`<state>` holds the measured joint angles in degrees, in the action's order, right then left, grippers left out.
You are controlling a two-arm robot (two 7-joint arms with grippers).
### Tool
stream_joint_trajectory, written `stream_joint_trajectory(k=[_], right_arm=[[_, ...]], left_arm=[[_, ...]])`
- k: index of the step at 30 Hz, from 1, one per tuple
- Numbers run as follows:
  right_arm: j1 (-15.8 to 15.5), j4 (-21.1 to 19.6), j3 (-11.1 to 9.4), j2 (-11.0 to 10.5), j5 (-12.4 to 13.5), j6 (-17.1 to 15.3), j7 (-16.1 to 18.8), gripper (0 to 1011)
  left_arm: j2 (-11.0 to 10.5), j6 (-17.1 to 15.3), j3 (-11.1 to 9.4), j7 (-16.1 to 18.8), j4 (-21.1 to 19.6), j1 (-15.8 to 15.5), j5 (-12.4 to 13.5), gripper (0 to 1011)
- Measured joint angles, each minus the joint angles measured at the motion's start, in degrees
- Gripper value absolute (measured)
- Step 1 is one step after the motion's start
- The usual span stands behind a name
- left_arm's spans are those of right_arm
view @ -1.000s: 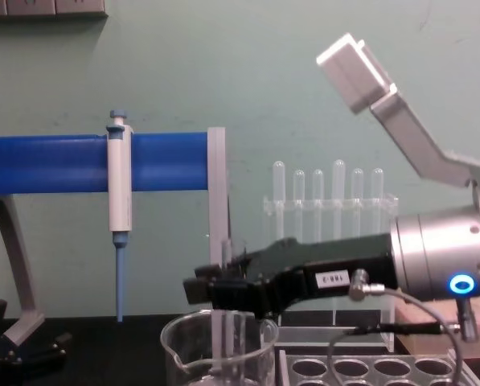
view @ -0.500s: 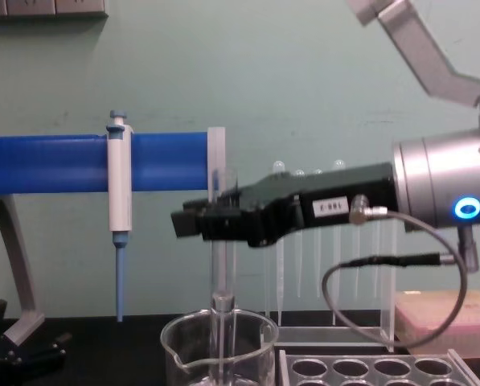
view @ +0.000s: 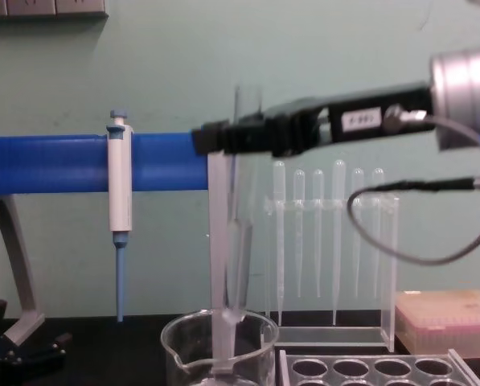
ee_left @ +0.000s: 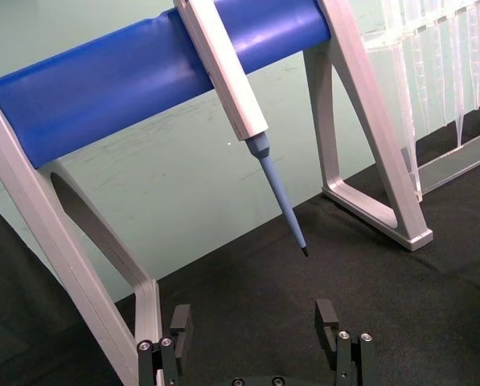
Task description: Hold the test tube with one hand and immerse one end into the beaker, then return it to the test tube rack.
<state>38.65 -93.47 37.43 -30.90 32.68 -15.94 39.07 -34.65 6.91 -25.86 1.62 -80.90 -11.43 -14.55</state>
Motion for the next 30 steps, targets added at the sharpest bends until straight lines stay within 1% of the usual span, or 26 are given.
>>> stream_joint_trajectory(k=[2,6,9,11,12,15,16,18,24,30], right_arm=[[-0.1,-1.7,-1.0,-1.2,1.2,-0.9,-0.4,221],[-0.4,-3.8,-2.0,-2.9,2.6,-1.8,-0.8,221],[-1.1,-6.4,-3.1,-5.4,3.8,-2.5,-1.4,221],[-1.7,-7.4,-3.5,-6.6,4.3,-2.6,-1.7,221],[-2.4,-8.2,-3.8,-7.6,4.7,-2.6,-1.9,221],[-3.8,-9.3,-4.4,-9.3,5.5,-2.5,-2.4,221],[-4.8,-9.7,-4.8,-10.2,6.0,-2.2,-2.8,221],[-6.2,-10.1,-5.2,-11.5,6.6,-1.6,-3.3,221],[-9.0,-9.8,-5.8,-13.0,7.8,-0.4,-4.4,221],[-10.4,-8.4,-5.8,-13.4,7.5,0.9,-5.2,221]], left_arm=[[0.0,0.0,0.0,0.0,0.0,0.0,0.0,1000],[0.0,0.0,0.0,0.0,0.0,0.0,0.0,1000],[0.0,0.0,0.0,0.0,0.0,0.0,0.0,1000],[0.0,0.0,0.0,0.0,0.0,0.0,0.0,1000],[0.0,0.0,0.0,0.0,0.0,0.0,0.0,1000],[0.0,0.0,0.0,0.0,0.0,0.0,0.0,1000],[0.0,0.0,0.0,0.0,0.0,0.0,0.0,1000],[0.0,0.0,0.0,0.0,0.0,0.0,0.0,1000],[0.0,0.0,0.0,0.0,0.0,0.0,0.0,1000],[0.0,0.0,0.0,0.0,0.0,0.0,0.0,1000]])
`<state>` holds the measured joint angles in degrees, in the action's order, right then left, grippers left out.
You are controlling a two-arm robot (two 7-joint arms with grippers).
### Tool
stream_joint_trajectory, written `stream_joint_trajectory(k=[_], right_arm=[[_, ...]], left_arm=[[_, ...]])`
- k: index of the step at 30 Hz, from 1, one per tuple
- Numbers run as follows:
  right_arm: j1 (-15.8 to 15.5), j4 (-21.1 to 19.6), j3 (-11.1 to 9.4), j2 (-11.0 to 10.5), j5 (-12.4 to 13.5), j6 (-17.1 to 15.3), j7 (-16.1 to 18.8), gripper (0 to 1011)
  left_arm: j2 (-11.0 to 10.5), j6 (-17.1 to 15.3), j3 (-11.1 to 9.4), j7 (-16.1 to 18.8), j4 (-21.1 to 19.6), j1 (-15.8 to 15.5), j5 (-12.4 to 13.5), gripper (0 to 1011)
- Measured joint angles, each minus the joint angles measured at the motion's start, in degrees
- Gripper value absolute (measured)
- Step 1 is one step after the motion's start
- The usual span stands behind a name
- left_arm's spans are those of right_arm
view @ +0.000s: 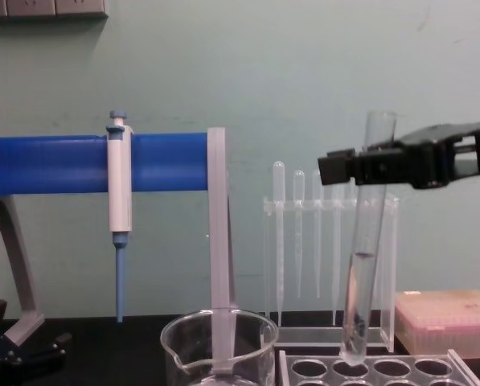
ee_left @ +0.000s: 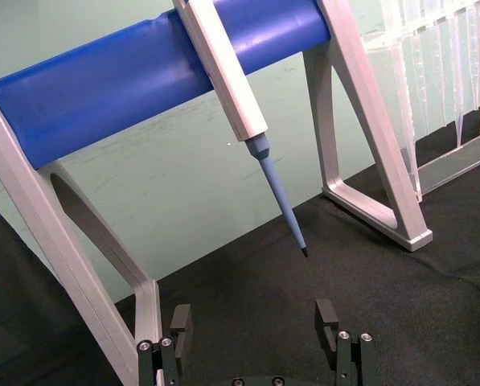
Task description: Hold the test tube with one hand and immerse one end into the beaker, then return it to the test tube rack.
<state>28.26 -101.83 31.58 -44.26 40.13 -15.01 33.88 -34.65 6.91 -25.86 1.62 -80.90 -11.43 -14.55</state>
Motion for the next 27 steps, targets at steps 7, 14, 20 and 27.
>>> stream_joint_trajectory(k=[7,14,20,27], right_arm=[[-0.6,3.5,0.0,1.5,-1.0,1.7,-0.5,221],[-0.3,5.6,0.5,2.8,-2.4,2.3,-0.1,221],[-0.1,7.2,0.9,3.7,-3.7,3.0,0.5,221],[0.1,9.2,1.4,4.9,-4.9,3.5,1.3,221]], left_arm=[[0.0,0.0,0.0,0.0,0.0,0.0,0.0,1000],[0.0,0.0,0.0,0.0,0.0,0.0,0.0,1000],[0.0,0.0,0.0,0.0,0.0,0.0,0.0,1000],[0.0,0.0,0.0,0.0,0.0,0.0,0.0,1000]])
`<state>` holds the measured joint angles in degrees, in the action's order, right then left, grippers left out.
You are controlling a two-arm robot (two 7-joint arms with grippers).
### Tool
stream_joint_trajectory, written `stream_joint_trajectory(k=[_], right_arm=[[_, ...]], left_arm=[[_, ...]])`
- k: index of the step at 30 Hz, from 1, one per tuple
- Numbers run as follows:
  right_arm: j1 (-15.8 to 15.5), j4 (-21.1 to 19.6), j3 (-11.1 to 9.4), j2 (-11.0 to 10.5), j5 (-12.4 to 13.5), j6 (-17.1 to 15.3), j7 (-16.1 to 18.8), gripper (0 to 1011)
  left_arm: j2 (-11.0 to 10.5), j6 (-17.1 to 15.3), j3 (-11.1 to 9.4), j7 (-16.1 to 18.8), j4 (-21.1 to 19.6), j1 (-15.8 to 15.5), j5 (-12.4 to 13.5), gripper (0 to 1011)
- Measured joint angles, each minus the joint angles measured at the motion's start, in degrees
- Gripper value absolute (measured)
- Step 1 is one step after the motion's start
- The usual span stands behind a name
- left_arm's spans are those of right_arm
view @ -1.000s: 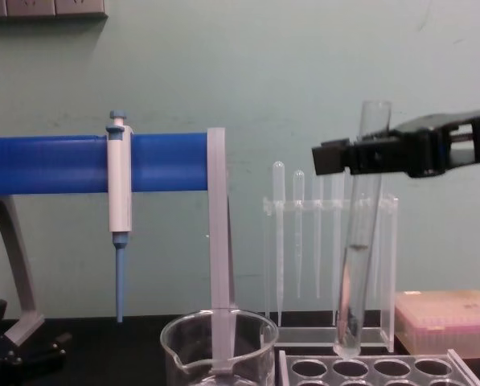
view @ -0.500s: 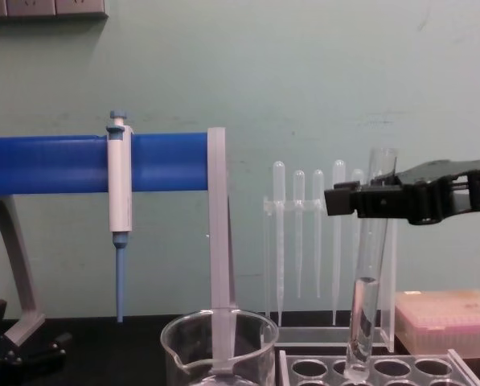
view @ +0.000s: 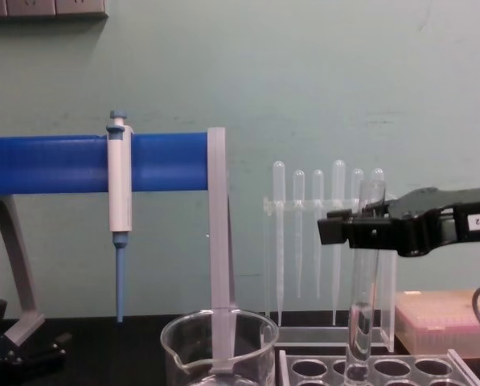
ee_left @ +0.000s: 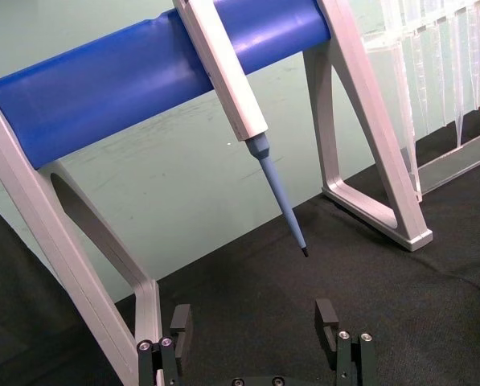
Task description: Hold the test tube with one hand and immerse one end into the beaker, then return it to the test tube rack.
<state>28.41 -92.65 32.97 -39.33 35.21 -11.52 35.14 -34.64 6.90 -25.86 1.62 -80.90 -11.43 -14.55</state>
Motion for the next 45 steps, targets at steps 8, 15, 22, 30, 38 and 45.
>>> stream_joint_trajectory(k=[8,15,22,30,38,45], right_arm=[[0.1,2.5,0.7,1.6,-1.2,0.5,0.7,221],[-0.2,4.2,1.0,2.7,-2.0,1.1,1.0,221],[-0.6,5.2,1.0,3.3,-2.7,1.6,1.3,221],[-0.9,5.5,0.9,3.4,-3.0,1.9,1.5,221],[-0.8,5.4,0.9,3.4,-2.9,1.9,1.4,221],[-0.8,5.3,0.9,3.4,-2.9,1.8,1.4,221]], left_arm=[[0.0,0.0,0.0,0.0,0.0,0.0,0.0,1000],[0.0,0.0,0.0,0.0,0.0,0.0,0.0,1000],[0.0,0.0,0.0,0.0,0.0,0.0,0.0,1000],[0.0,0.0,0.0,0.0,0.0,0.0,0.0,1000],[0.0,0.0,0.0,0.0,0.0,0.0,0.0,1000],[0.0,0.0,0.0,0.0,0.0,0.0,0.0,1000]])
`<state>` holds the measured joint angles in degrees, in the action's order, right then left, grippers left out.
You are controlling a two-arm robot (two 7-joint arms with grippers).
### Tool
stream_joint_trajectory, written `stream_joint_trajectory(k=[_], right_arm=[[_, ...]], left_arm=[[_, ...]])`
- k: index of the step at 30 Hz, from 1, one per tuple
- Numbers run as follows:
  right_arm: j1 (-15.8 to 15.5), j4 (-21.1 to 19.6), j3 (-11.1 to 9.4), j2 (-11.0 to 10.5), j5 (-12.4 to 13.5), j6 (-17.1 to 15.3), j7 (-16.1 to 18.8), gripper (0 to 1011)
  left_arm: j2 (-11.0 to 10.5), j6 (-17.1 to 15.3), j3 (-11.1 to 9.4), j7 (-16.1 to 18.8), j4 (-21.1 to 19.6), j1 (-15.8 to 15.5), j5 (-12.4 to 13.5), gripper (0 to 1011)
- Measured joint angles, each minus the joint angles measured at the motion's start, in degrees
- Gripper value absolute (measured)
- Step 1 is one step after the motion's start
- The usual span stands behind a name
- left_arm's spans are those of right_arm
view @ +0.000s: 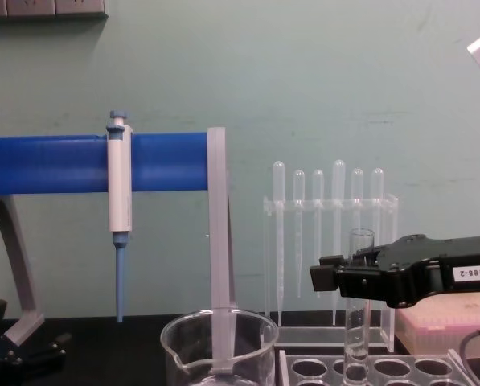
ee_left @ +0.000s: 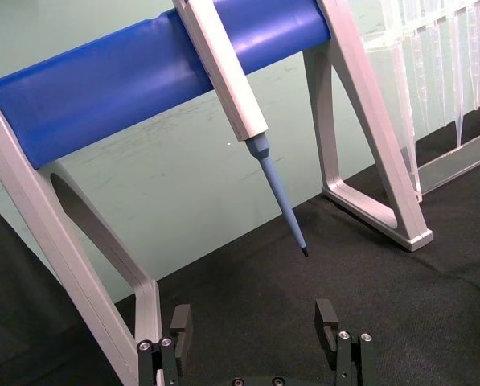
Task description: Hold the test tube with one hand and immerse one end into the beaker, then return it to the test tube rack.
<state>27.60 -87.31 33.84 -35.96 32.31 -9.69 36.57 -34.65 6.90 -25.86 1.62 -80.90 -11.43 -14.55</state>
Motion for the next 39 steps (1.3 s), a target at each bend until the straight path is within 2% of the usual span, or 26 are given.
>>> stream_joint_trajectory(k=[5,7,8,11,12,14,17,18,20,22,23,25,32,36,39], right_arm=[[0.0,0.0,0.0,0.0,0.0,0.0,0.0,222],[0.0,0.0,0.0,0.0,0.0,0.0,0.0,255],[0.0,-0.1,0.0,0.0,0.0,-0.1,0.0,308],[0.0,-0.1,0.0,0.0,0.1,-0.1,0.0,367],[0.0,-0.1,0.0,0.0,0.1,-0.1,0.0,426],[0.0,-0.1,0.0,0.0,0.1,-0.1,0.0,468],[0.0,-0.1,0.0,0.0,0.1,-0.1,0.0,594],[0.0,-0.1,0.0,0.0,0.1,-0.1,0.0,594],[0.0,-0.1,0.0,0.0,0.1,-0.1,0.0,689],[0.0,-0.1,0.0,0.0,0.1,-0.1,0.0,713],[0.0,-0.1,0.0,0.0,0.1,-0.1,0.0,771],[0.0,-0.2,0.0,-0.1,0.1,0.0,-0.1,822],[-1.7,-4.6,-2.2,-0.7,1.6,2.1,0.1,1000],[-2.7,-6.7,-3.7,-0.9,2.4,3.0,-1.1,1002],[-4.1,-8.5,-5.6,-0.8,3.0,4.1,-3.5,1002]], left_arm=[[0.0,0.0,0.0,0.0,0.0,0.0,0.0,1000],[0.0,0.0,0.0,0.0,0.0,0.0,0.0,1000],[0.0,0.0,0.0,0.0,0.0,0.0,0.0,1000],[0.0,0.0,0.0,0.0,0.0,0.0,0.0,1000],[0.0,0.0,0.0,0.0,0.0,0.0,0.0,1000],[0.0,0.0,0.0,0.0,0.0,0.0,0.0,1000],[0.0,0.0,0.0,0.0,0.0,0.0,0.0,1000],[0.0,0.0,0.0,0.0,0.0,0.0,0.0,1000],[0.0,0.0,0.0,0.0,0.0,0.0,0.0,1000],[0.0,0.0,0.0,0.0,0.0,0.0,0.0,1000],[0.0,0.0,0.0,0.0,0.0,0.0,0.0,1000],[0.0,0.0,0.0,0.0,0.0,0.0,0.0,1000],[0.0,0.0,0.0,0.0,0.0,0.0,0.0,1000],[0.0,0.0,0.0,0.0,0.0,0.0,0.0,1000],[0.0,0.0,0.0,0.0,0.0,0.0,0.0,1000]])
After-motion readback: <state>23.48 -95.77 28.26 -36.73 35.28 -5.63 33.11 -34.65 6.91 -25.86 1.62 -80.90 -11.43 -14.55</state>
